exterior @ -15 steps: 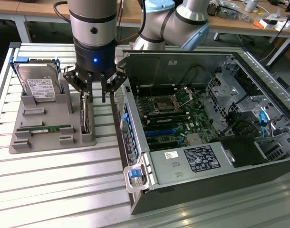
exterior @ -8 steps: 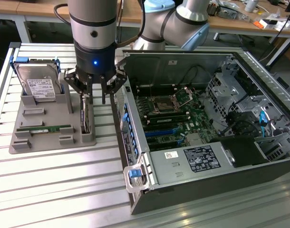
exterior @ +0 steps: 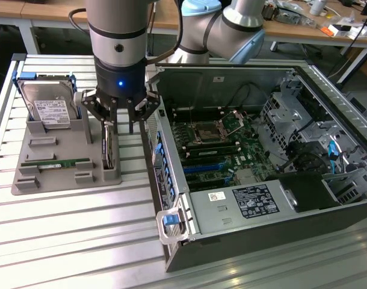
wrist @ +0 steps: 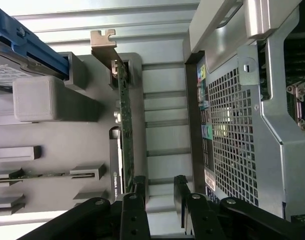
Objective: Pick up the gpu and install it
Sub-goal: 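Pick up the gpu and move the gpu toward the slot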
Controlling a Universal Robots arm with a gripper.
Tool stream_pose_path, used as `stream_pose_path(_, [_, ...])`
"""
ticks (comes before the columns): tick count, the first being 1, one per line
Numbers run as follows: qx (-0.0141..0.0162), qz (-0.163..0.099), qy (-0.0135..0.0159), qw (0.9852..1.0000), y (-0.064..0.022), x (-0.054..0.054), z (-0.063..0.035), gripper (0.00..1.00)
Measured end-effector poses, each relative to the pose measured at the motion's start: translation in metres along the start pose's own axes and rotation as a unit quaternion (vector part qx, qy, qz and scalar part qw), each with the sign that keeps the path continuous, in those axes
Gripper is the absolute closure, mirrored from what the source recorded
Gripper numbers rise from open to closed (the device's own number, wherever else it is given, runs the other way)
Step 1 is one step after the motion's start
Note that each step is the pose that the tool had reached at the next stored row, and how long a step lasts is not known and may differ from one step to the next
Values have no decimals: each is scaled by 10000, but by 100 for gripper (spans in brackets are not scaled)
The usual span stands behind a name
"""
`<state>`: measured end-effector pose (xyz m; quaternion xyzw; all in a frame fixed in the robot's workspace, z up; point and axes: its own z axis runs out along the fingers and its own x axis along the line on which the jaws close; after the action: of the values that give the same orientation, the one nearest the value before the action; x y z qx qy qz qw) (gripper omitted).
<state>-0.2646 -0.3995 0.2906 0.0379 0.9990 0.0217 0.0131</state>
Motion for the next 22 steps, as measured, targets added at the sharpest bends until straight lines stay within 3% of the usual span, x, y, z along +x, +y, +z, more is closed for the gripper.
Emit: stream_pose_path(22, [0, 0, 0, 10000, -32, 6, 230, 64])
